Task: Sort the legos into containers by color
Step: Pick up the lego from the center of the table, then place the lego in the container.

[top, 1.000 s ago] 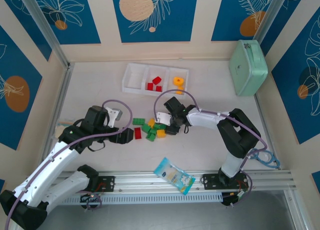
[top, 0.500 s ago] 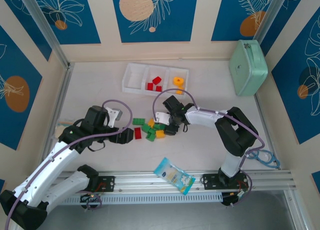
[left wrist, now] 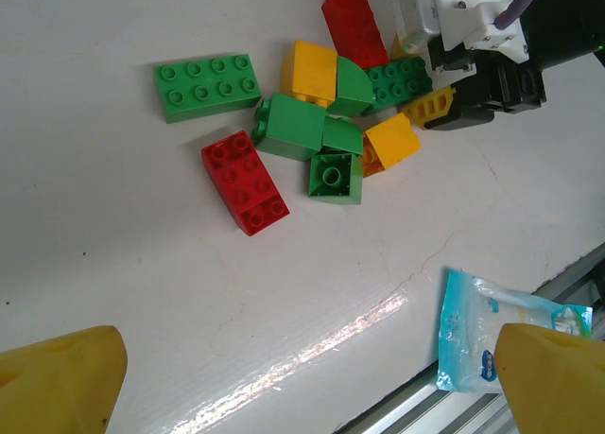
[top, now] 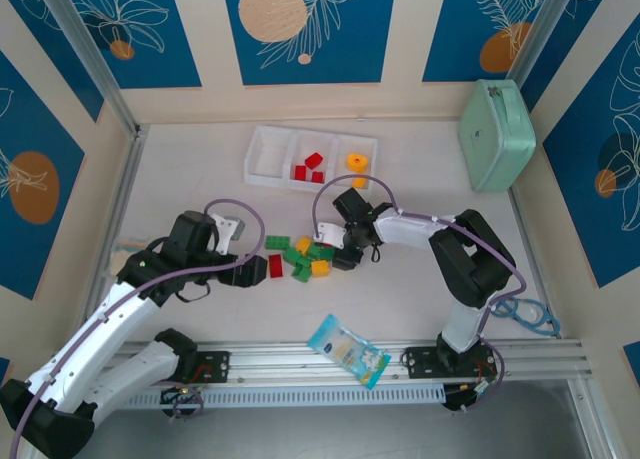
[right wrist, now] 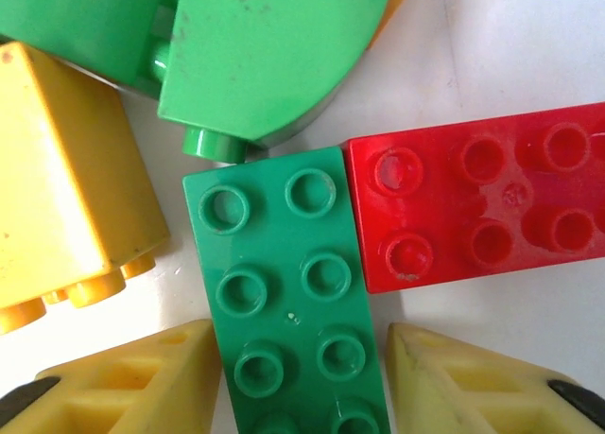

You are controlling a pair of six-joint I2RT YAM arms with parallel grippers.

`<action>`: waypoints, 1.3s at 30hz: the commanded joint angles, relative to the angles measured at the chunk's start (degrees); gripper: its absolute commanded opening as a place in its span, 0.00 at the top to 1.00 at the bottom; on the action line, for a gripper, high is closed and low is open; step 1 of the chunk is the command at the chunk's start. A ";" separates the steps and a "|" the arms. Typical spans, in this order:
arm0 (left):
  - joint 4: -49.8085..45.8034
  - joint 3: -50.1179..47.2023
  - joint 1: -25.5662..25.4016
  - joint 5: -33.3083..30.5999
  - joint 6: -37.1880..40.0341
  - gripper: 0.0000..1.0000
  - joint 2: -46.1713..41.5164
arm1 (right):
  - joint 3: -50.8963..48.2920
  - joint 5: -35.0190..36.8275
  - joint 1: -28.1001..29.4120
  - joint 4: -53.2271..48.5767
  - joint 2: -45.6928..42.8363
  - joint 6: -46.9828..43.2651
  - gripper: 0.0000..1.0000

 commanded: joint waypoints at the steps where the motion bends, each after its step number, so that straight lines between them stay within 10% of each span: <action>1: 0.21 -0.55 0.41 0.12 0.61 0.01 -0.35 | -1.48 1.25 -0.55 -4.02 0.46 -1.37 0.52; 10: 0.12 -0.47 0.38 -0.10 0.59 0.00 -0.32 | 1.35 2.41 2.61 -4.58 3.88 -2.33 0.53; 19: -0.23 -0.21 0.47 -1.69 0.51 0.01 -1.33 | 0.94 6.21 3.53 -7.20 3.12 -2.48 0.85; 39: -1.81 0.15 1.06 -15.02 -1.70 0.01 -10.89 | 4.43 -2.70 5.98 -3.35 -20.00 17.99 1.00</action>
